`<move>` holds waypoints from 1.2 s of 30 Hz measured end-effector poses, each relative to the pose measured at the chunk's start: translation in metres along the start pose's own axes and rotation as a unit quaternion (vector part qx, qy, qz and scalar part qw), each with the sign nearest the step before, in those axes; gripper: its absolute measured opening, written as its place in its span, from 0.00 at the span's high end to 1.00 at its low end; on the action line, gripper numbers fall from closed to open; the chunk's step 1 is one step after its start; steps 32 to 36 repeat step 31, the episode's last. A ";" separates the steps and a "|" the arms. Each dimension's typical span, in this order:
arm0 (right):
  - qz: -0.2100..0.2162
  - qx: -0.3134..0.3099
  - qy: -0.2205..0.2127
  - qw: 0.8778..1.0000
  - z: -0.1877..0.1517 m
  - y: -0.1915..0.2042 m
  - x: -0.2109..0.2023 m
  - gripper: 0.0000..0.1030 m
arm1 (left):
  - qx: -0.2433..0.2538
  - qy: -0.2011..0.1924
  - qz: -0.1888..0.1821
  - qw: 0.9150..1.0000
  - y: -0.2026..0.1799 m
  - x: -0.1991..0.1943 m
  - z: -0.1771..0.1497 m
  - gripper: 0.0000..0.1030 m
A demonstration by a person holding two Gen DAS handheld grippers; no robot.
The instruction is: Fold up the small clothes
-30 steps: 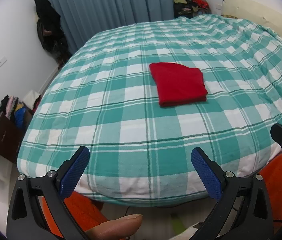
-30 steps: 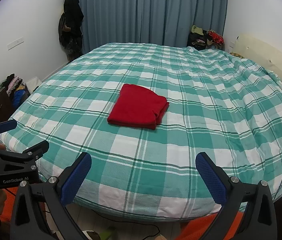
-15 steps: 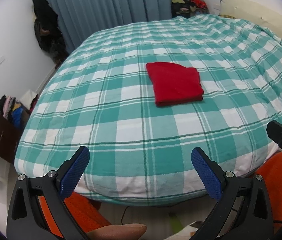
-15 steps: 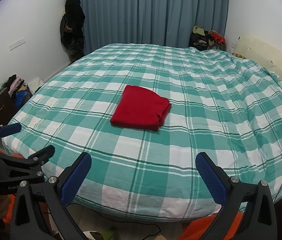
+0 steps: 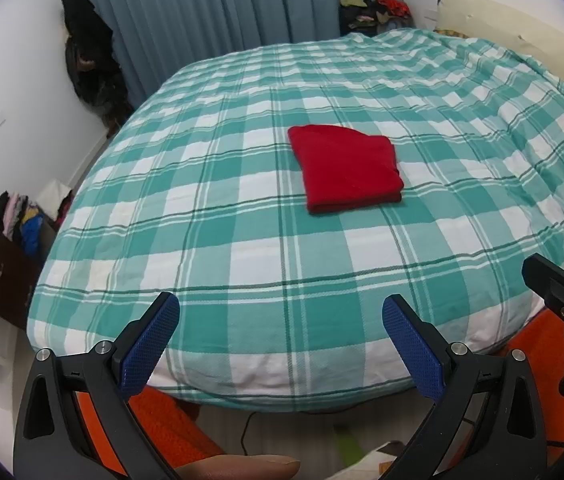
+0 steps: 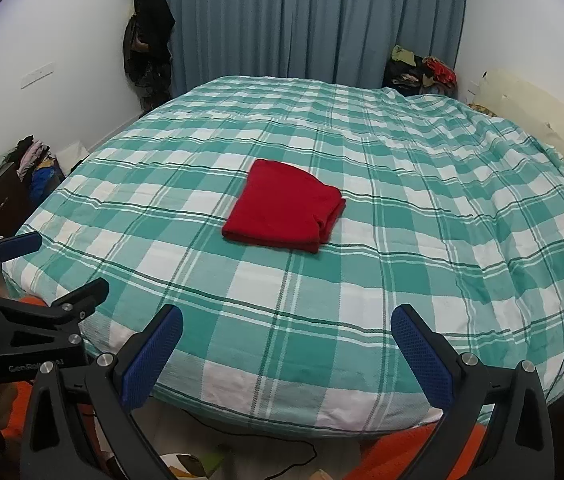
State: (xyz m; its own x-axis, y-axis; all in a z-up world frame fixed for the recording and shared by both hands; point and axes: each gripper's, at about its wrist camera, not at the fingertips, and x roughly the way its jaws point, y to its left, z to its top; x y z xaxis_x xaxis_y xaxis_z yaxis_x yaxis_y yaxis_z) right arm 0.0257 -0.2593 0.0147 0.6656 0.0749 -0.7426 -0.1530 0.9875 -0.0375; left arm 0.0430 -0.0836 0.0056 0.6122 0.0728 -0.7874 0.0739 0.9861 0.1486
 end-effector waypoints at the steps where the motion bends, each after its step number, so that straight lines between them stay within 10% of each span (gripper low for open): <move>1: -0.001 0.001 0.000 1.000 0.000 -0.002 0.000 0.00 | -0.001 0.001 0.000 1.000 0.000 0.000 0.000 0.01; 36: -0.002 0.010 -0.001 1.000 -0.001 -0.009 -0.003 0.00 | -0.010 -0.013 -0.038 0.999 0.006 -0.003 0.002 0.01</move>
